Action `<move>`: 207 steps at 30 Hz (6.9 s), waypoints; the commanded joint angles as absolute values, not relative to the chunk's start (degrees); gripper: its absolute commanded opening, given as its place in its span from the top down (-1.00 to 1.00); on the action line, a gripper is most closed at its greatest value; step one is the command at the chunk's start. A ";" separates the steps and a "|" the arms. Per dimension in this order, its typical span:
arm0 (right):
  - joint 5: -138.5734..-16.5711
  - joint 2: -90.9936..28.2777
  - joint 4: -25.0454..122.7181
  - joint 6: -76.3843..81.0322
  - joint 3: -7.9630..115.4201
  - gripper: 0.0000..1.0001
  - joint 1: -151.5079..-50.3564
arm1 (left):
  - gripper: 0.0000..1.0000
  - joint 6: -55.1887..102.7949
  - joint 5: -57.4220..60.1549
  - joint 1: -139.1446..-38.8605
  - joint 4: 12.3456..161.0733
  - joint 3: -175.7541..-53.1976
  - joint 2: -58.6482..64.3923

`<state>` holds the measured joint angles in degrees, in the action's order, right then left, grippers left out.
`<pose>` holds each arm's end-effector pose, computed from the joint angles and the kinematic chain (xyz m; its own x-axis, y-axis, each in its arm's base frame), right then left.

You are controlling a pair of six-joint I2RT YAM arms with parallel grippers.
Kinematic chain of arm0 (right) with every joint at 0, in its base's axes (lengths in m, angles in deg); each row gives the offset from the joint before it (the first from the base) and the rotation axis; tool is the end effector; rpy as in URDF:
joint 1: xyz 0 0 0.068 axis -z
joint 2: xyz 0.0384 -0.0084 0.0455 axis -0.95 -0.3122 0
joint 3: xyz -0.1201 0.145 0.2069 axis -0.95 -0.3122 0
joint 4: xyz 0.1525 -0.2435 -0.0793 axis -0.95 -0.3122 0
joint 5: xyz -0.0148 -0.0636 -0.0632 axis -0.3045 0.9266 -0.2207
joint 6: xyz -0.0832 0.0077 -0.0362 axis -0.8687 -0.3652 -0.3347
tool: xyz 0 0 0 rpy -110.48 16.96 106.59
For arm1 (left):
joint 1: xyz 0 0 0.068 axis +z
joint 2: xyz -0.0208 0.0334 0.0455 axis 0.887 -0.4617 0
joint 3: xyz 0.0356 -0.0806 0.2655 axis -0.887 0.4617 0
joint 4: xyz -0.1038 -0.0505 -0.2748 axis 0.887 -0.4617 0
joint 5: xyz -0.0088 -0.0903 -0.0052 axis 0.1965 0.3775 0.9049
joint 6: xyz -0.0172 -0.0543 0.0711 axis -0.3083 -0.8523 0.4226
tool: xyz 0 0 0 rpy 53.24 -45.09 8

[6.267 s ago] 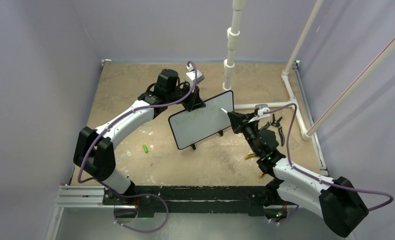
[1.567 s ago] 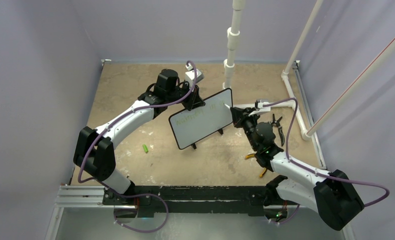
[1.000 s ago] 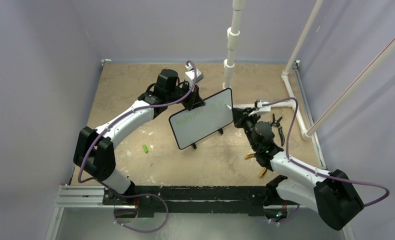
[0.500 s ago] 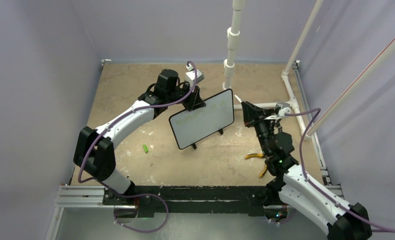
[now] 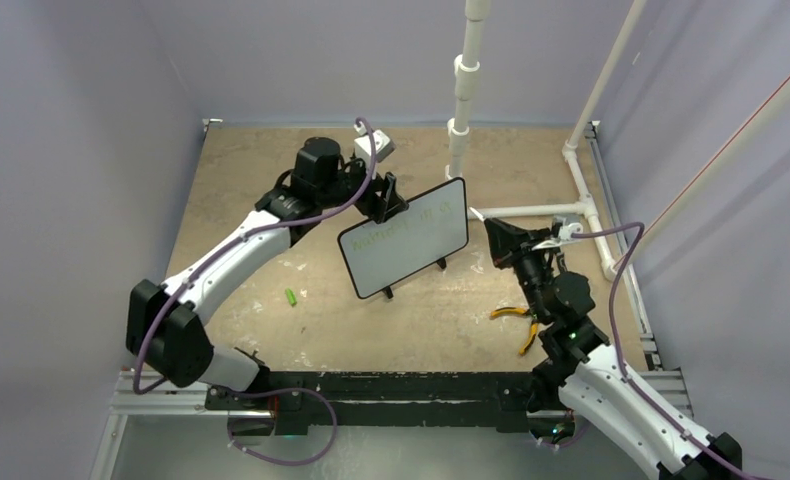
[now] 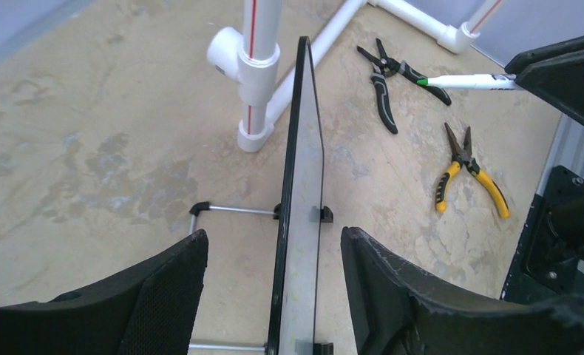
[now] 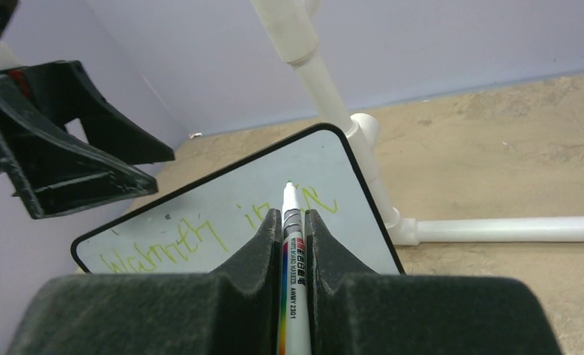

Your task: Write a sentence on the whiteboard

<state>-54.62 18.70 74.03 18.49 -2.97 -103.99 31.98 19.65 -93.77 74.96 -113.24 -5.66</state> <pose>0.2033 0.1024 0.2857 0.0535 0.4785 -0.8765 -0.3436 0.8329 0.4337 0.3375 -0.2477 0.3212 -0.3770 0.1669 -0.9110 0.7960 0.5614 -0.2265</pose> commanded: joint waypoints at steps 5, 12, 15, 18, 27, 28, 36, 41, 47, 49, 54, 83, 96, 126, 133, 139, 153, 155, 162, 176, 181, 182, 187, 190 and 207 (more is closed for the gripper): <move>-59.18 17.19 73.79 20.25 -3.29 1.00 -103.89 | -0.31 25.81 9.57 -89.61 73.27 -103.17 10.19; -68.12 15.42 76.47 18.48 -5.25 1.00 -103.97 | -0.37 20.89 6.08 -87.33 65.94 -94.29 25.02; -69.83 14.94 78.24 18.64 -6.58 1.00 -103.97 | -0.39 18.72 6.31 -87.29 63.43 -91.26 29.31; -72.29 14.82 80.17 19.52 -7.98 1.00 -104.13 | -0.39 17.73 8.07 -87.29 62.57 -88.37 31.80; -72.55 11.60 84.41 22.84 -9.49 1.00 -108.59 | -0.39 21.90 16.83 -87.29 67.97 -84.80 27.61; -71.49 10.82 84.91 23.28 -9.58 1.00 -110.00 | -0.39 22.56 17.37 -87.29 68.51 -84.76 26.74; -61.99 5.42 94.89 26.67 -12.17 1.00 -123.41 | -0.34 25.08 20.93 -87.29 73.48 -81.58 25.86; -61.26 0.55 100.15 26.22 -12.22 1.00 -126.12 | -0.23 26.28 21.71 -87.29 73.59 -81.74 24.75; -60.71 -8.15 104.14 23.88 -8.79 1.00 -128.93 | -0.11 27.47 17.55 -87.29 71.17 -82.25 23.86; -60.34 -10.61 106.36 23.21 -7.73 1.00 -129.71 | -0.06 27.21 14.42 -87.29 70.12 -82.60 24.00; -56.92 -15.25 106.71 21.33 -4.08 1.00 -131.99 | 0.01 26.13 15.75 -87.29 71.44 -82.39 23.79; -46.47 -30.17 100.98 17.55 5.95 1.00 -135.88 | 0.94 27.01 17.06 -87.29 71.42 -83.40 20.25; -45.60 -30.43 97.94 21.96 2.44 1.00 -136.57 | 1.00 27.03 16.99 -87.29 71.42 -83.35 20.45; -42.69 -28.94 104.66 19.50 3.41 1.00 -137.11 | 1.00 26.90 16.88 -87.29 71.24 -83.35 20.79; -44.65 -31.13 104.15 19.04 4.28 1.00 -137.11 | 1.00 26.93 17.09 -87.29 71.33 -83.36 20.80; -44.90 -31.93 104.30 19.52 4.29 1.00 -137.11 | 1.00 26.97 17.02 -87.29 71.22 -83.35 20.97; -37.52 -28.03 98.88 23.88 1.71 1.00 -137.11 | 1.00 26.94 16.85 -87.29 71.21 -83.35 21.15; -37.35 -27.97 98.90 24.05 1.57 1.00 -137.11 | 1.00 26.95 16.79 -87.29 71.20 -83.35 21.15; -39.89 -25.58 103.37 21.65 -0.69 1.00 -137.11 | 1.00 26.93 16.73 -87.29 71.11 -83.35 21.15; -40.05 -26.33 105.09 19.91 1.64 1.00 -137.11 | 1.00 26.92 16.57 -87.29 71.07 -83.35 21.16; -39.59 -27.50 105.00 20.06 2.09 1.00 -137.13 | 1.00 26.90 16.55 -87.29 71.06 -83.24 21.24; -39.79 -27.78 104.57 20.18 2.23 1.00 -137.11 | 1.00 26.92 16.57 -87.29 71.07 -83.26 21.24; -39.00 -28.50 102.10 21.00 2.59 1.00 -137.11 | 1.00 26.94 16.59 -87.29 70.98 -83.28 21.32; -37.89 -28.58 100.89 21.58 2.36 1.00 -137.11 | 1.00 26.99 16.54 -87.29 70.98 -83.30 21.41; -38.86 -26.67 100.69 22.28 0.08 1.00 -137.11 | 1.00 27.02 16.52 -87.29 70.97 -83.26 21.68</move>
<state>-40.65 -27.95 99.52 22.95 0.64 -137.37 26.17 16.68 -87.32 70.13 -81.68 20.39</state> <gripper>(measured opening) 0.112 0.089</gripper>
